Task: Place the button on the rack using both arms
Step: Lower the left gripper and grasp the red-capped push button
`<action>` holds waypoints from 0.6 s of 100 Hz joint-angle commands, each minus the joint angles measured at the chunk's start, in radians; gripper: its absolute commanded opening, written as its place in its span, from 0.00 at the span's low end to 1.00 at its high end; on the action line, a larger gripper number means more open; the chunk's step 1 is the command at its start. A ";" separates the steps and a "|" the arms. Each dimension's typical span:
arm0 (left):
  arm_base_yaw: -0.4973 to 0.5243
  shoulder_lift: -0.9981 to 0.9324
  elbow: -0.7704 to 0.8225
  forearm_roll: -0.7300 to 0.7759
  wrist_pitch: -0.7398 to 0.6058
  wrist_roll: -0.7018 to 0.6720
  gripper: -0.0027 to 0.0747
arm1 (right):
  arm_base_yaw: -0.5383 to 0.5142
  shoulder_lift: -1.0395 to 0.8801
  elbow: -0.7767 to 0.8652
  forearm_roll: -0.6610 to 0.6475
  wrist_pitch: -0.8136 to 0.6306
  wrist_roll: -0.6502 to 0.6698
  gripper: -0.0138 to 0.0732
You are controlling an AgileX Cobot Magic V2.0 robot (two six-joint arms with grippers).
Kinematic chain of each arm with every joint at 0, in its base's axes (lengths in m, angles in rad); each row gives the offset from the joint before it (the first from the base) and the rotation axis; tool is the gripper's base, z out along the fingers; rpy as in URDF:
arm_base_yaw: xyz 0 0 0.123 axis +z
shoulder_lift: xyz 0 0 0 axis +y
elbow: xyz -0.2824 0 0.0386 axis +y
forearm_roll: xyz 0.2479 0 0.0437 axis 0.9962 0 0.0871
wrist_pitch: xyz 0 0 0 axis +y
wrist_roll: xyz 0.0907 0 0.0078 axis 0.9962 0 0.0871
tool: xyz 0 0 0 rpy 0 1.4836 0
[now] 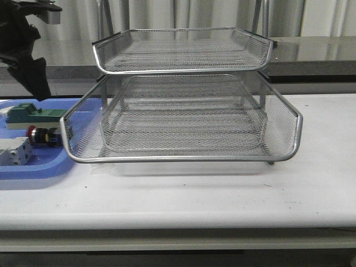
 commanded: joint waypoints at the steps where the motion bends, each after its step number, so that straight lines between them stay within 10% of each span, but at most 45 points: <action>1: -0.007 -0.034 -0.038 -0.040 0.002 0.058 0.79 | 0.000 0.003 -0.032 -0.005 -0.053 0.001 0.08; 60: -0.007 0.035 -0.036 -0.136 0.008 0.235 0.79 | 0.000 0.003 -0.032 -0.005 -0.053 0.001 0.08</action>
